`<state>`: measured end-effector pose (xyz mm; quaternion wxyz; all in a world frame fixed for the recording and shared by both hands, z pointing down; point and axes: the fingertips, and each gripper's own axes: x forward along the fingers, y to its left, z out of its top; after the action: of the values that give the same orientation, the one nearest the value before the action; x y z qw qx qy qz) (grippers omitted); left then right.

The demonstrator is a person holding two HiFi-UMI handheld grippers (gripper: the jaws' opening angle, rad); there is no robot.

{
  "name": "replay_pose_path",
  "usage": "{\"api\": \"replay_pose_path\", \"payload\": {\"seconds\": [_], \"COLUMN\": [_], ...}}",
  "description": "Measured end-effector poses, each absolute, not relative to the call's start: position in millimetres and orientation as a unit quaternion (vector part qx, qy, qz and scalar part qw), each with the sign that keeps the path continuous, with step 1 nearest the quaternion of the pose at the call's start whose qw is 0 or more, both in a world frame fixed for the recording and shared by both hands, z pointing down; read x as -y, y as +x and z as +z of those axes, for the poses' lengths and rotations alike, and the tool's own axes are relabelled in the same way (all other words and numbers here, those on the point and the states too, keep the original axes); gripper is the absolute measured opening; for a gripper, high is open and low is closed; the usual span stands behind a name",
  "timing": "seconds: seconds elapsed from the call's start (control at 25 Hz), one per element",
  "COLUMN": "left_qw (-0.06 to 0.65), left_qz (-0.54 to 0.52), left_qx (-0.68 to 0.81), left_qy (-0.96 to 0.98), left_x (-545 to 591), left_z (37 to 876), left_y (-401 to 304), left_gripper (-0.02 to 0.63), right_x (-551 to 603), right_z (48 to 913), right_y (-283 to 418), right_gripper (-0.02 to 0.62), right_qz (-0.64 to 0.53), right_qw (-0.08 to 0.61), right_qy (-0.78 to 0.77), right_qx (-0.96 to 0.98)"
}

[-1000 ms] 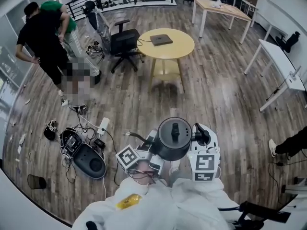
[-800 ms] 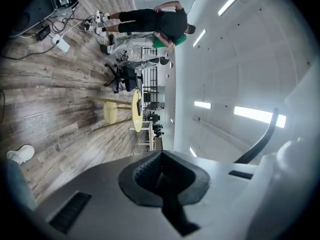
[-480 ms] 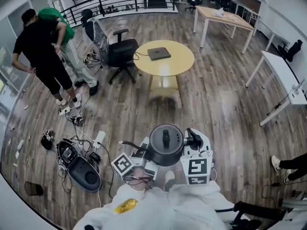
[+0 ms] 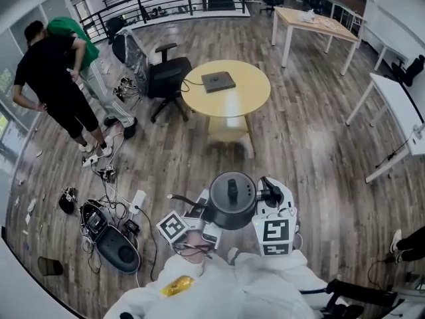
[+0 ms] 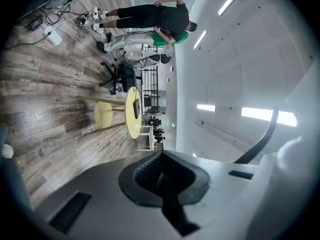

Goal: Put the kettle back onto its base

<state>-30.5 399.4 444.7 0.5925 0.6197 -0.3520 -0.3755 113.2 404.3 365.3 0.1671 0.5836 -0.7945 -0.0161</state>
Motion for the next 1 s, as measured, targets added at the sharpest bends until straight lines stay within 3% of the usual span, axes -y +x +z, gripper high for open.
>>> {"api": "replay_pose_path", "payload": {"seconds": [0.52, 1.0], "left_qw": [0.603, 0.606], "left_qz": [-0.373, -0.372], "left_qx": [0.35, 0.342], "left_qy": [0.612, 0.615], "left_x": [-293, -134], "left_z": [457, 455], "left_y": [-30, -85], "left_gripper": [-0.005, -0.005], "right_x": [-297, -141], "right_z": [376, 374], "right_y": [113, 57], "right_gripper": [0.012, 0.012], "right_qz": [-0.013, -0.015], "right_qw": [0.175, 0.175], "right_qy": [0.587, 0.591], "right_qx": [0.79, 0.787]}}
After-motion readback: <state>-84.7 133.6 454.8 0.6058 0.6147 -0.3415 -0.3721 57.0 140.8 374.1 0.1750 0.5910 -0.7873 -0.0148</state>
